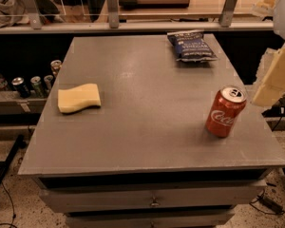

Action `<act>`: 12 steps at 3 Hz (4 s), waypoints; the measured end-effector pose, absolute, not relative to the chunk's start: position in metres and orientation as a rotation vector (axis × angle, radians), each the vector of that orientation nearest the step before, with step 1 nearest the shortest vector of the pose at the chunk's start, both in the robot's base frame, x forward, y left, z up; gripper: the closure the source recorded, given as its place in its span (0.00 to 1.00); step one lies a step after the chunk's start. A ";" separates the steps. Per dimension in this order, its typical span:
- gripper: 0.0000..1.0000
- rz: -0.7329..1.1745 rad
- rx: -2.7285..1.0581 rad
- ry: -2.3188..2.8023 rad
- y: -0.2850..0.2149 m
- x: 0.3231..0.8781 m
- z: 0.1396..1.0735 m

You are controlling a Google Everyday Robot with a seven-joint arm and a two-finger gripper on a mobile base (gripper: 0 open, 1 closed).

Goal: Move blue chip bag near sponge

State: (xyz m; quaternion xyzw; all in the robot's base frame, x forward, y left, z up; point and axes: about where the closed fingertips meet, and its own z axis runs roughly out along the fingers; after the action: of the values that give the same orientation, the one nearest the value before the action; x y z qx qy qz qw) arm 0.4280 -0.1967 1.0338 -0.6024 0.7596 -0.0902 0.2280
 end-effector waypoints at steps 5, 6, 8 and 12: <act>0.00 -0.252 -1.324 2.200 -0.240 0.552 1.014; 0.00 -0.188 -1.308 2.230 -0.244 0.609 0.977; 0.00 -0.192 -1.301 2.221 -0.240 0.627 0.970; 0.00 -0.046 -0.908 2.350 -0.189 0.725 0.919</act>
Offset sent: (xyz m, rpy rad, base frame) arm 0.0233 -0.0174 0.0028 0.0255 -0.0671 -0.1082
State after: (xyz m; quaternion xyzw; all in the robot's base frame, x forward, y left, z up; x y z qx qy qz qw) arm 0.7248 -0.1887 0.9191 -0.3431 0.8879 -0.0175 0.3059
